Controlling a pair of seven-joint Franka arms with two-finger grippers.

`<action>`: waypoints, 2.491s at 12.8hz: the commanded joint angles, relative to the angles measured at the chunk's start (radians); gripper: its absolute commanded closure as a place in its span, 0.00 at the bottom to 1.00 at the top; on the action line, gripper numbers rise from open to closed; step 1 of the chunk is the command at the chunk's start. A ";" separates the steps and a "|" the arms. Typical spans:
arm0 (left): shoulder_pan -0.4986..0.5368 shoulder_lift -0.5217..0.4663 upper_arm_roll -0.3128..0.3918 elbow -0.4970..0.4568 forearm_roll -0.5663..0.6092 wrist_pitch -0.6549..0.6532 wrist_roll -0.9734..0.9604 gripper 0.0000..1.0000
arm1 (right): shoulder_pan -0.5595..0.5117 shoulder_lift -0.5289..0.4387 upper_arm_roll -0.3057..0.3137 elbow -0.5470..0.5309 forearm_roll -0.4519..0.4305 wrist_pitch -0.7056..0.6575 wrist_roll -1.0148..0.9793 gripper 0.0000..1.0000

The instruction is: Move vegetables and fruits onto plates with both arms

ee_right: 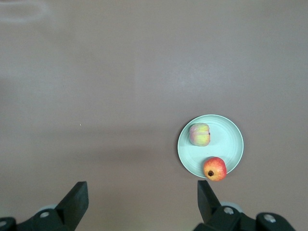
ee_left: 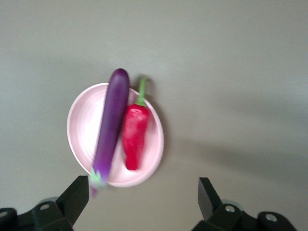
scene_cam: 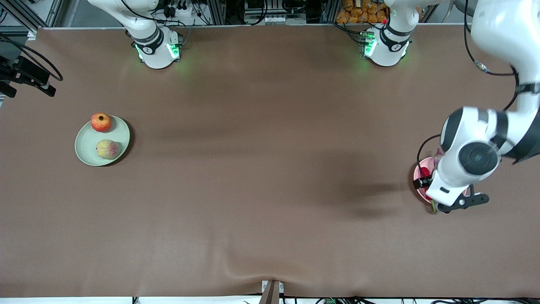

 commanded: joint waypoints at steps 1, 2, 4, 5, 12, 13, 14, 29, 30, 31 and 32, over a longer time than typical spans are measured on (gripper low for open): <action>0.012 -0.166 -0.012 -0.026 -0.120 -0.078 0.000 0.00 | -0.010 0.002 0.007 0.014 0.011 -0.014 0.011 0.00; 0.012 -0.194 -0.014 -0.017 -0.130 -0.098 0.006 0.00 | -0.010 0.002 0.007 0.013 0.011 -0.014 0.011 0.00; 0.014 -0.226 -0.021 0.000 -0.132 -0.147 0.046 0.00 | -0.010 0.001 0.007 0.014 0.011 -0.014 0.009 0.00; 0.018 -0.246 -0.021 0.010 -0.148 -0.193 0.086 0.00 | -0.010 0.001 0.007 0.013 0.011 -0.022 0.009 0.00; -0.027 -0.398 0.116 0.017 -0.286 -0.356 0.305 0.00 | -0.010 0.001 0.007 0.013 0.009 -0.025 0.008 0.00; -0.076 -0.405 0.180 0.020 -0.324 -0.357 0.345 0.00 | -0.010 0.001 0.007 0.013 0.009 -0.026 0.008 0.00; -0.107 -0.433 0.219 0.019 -0.331 -0.365 0.379 0.00 | -0.010 0.001 0.007 0.013 0.009 -0.028 0.008 0.00; -0.129 -0.487 0.232 0.050 -0.323 -0.443 0.473 0.00 | -0.013 0.001 0.007 0.013 0.009 -0.026 0.008 0.00; -0.126 -0.485 0.232 0.043 -0.322 -0.443 0.486 0.00 | -0.013 0.001 0.007 0.013 0.009 -0.026 0.008 0.00; -0.118 -0.485 0.230 0.045 -0.323 -0.443 0.494 0.00 | -0.012 0.001 0.007 0.013 0.009 -0.026 0.008 0.00; -0.118 -0.485 0.230 0.046 -0.328 -0.443 0.497 0.00 | -0.012 0.001 0.007 0.013 0.009 -0.026 0.009 0.00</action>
